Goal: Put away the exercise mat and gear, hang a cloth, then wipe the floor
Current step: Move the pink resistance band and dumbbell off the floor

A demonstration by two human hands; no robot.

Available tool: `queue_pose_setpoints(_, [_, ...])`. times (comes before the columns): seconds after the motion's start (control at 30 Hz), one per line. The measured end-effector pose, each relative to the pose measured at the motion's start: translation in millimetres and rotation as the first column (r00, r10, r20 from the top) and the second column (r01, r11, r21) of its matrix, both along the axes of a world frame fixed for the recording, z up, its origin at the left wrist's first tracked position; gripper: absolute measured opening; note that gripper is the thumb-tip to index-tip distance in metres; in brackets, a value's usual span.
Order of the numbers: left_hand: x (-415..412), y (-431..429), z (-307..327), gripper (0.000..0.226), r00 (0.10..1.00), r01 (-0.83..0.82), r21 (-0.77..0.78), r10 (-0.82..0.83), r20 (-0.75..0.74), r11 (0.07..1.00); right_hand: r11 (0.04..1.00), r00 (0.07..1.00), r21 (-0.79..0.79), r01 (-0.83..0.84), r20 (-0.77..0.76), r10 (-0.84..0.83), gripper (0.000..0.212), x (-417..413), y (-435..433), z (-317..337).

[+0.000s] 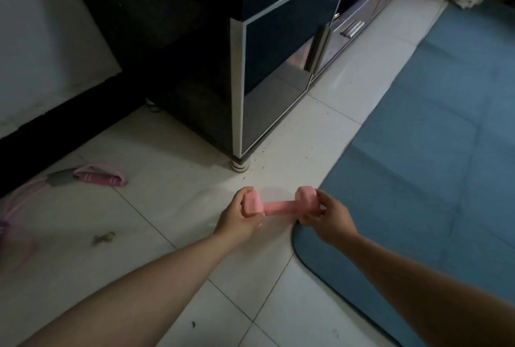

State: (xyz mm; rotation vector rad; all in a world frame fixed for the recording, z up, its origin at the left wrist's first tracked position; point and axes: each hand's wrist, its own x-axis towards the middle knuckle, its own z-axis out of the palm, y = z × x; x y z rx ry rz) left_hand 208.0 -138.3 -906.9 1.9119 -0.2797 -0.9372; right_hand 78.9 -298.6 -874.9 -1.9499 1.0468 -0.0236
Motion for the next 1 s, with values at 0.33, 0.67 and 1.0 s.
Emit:
queue_pose_setpoints(0.33, [25,125,4,0.080,0.941,-0.336,0.067,0.338,-0.020,0.939,0.969,0.971,0.082,-0.234,0.056,0.230,0.030,74,102,6])
queue_pose_setpoints(0.67, [72,233,11,0.072,0.821,-0.570,0.152,0.565,0.082,0.807,0.878,0.876,0.066,-0.473,0.144,0.461,0.025,176,207,3])
queue_pose_setpoints(1.0, [108,293,14,0.063,0.738,-0.673,0.108,0.654,0.167,0.732,0.909,0.906,0.100,-0.405,0.173,0.385,0.025,230,280,-13])
